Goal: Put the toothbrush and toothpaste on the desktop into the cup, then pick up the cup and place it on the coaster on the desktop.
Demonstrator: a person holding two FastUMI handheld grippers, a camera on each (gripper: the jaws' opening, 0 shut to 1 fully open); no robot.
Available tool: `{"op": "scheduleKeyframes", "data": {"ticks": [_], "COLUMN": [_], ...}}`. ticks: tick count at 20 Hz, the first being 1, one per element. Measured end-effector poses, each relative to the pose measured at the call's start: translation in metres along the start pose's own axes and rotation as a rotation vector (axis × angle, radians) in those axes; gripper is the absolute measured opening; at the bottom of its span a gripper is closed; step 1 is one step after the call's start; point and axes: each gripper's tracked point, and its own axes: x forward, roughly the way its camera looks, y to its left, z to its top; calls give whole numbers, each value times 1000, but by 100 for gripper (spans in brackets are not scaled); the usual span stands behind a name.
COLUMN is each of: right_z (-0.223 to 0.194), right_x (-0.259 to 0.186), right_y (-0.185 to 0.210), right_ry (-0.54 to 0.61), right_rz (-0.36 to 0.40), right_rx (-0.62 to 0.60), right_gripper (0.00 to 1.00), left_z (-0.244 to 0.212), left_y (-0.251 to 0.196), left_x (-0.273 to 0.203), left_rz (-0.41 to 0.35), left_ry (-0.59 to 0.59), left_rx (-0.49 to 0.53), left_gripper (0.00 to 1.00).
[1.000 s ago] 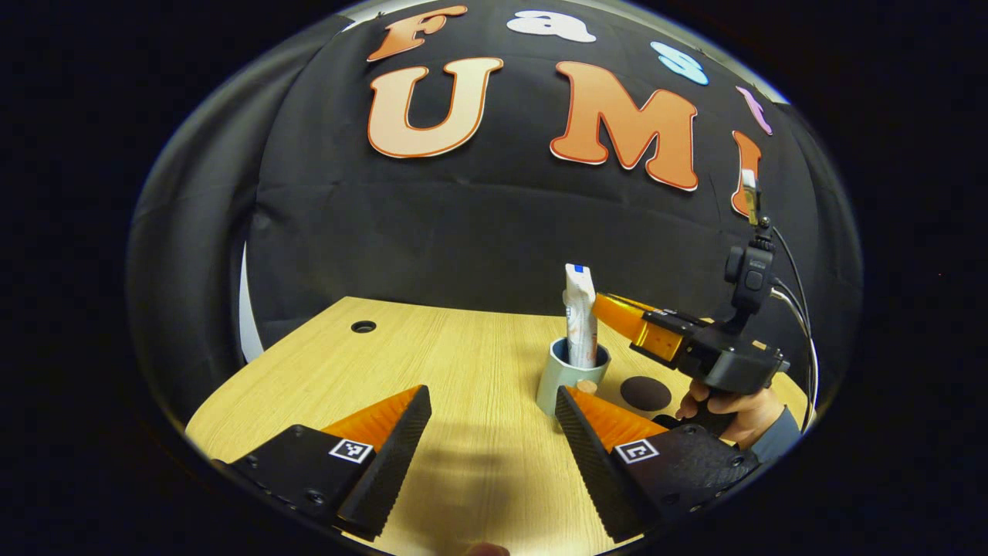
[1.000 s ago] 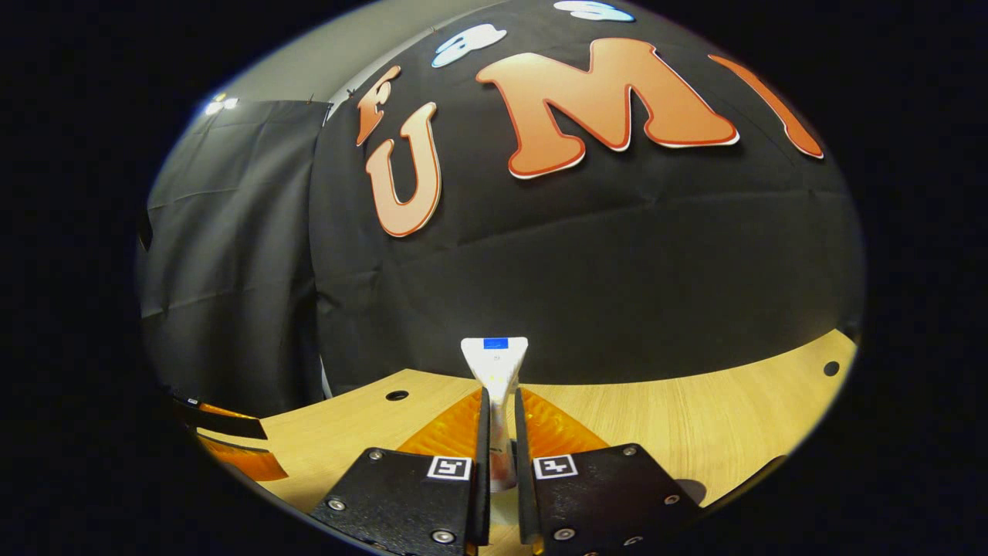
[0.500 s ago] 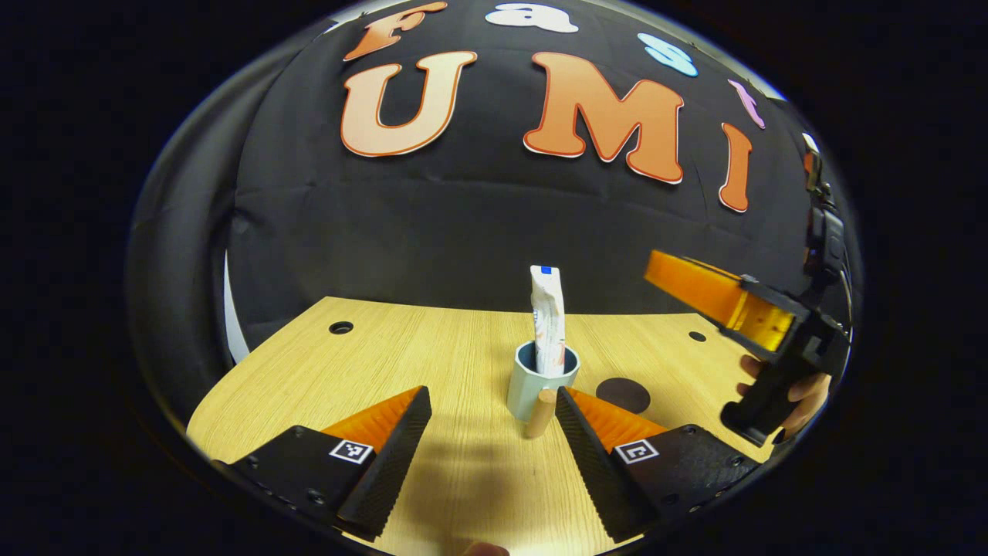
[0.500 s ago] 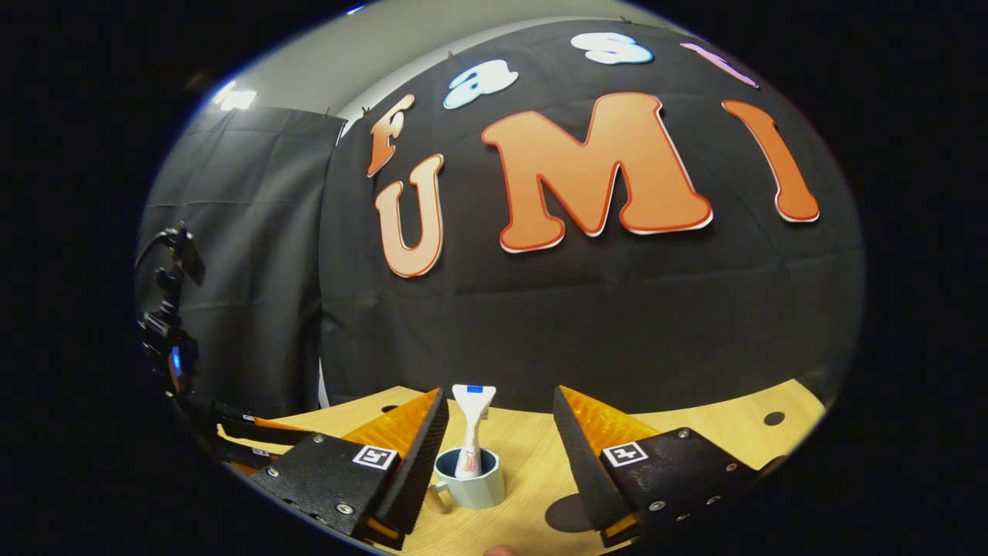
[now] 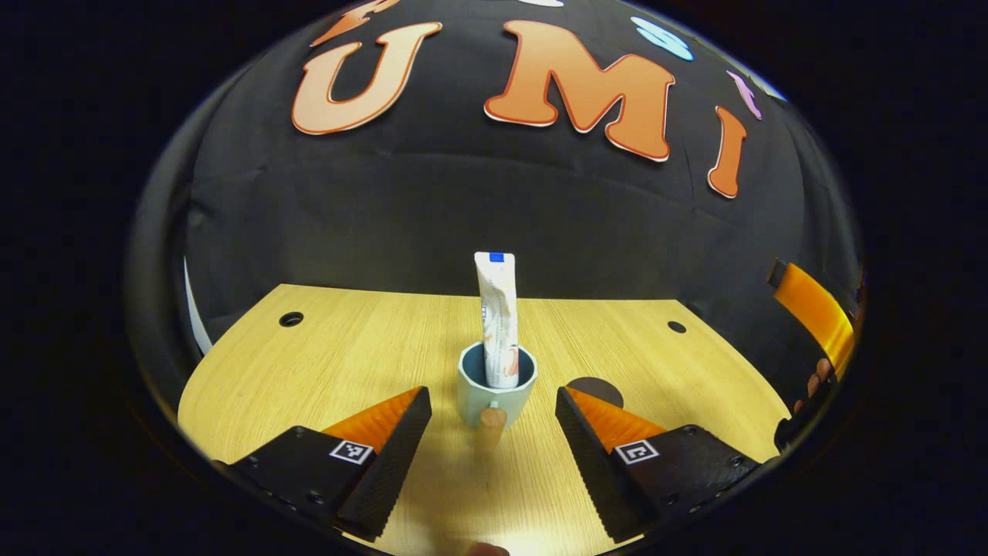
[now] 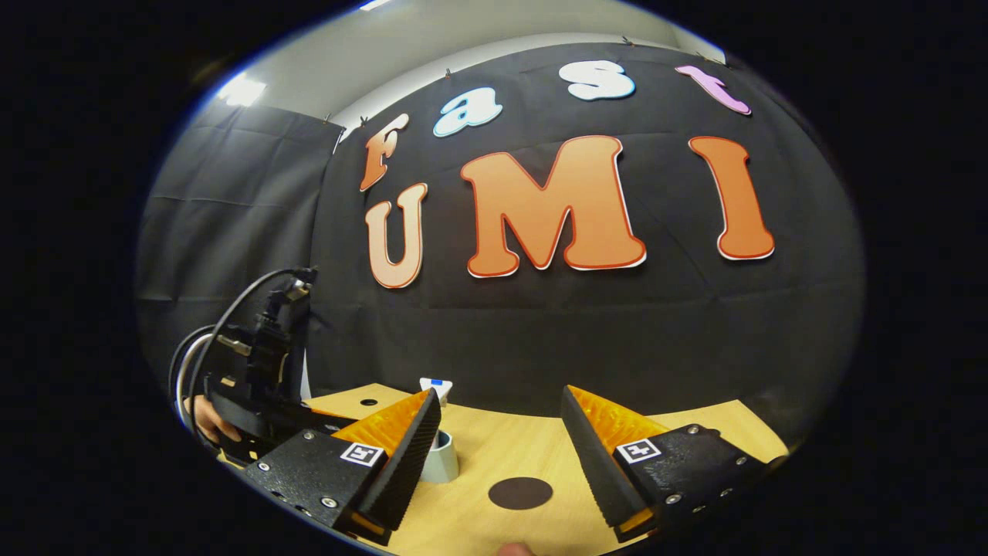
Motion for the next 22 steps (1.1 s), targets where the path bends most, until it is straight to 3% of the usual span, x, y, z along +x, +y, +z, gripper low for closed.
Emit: {"op": "scheduleKeyframes", "data": {"ticks": [7, 12, 22], "right_z": [54, 82, 98], "right_x": [-62, -104, -144], "right_y": [-38, -44, -41], "right_ry": [-33, -46, -66], "right_rz": [-67, -85, -86], "right_rx": [11, -119, -129], "right_gripper": [95, 95, 96], "left_z": [-20, -38, -78], "left_y": [0, -6, 1], "left_x": [32, 48, 73], "left_rz": [-33, -47, 51], "left_ry": [249, 422, 664], "left_rx": [-16, -16, 77], "left_gripper": [98, 98, 95]}}
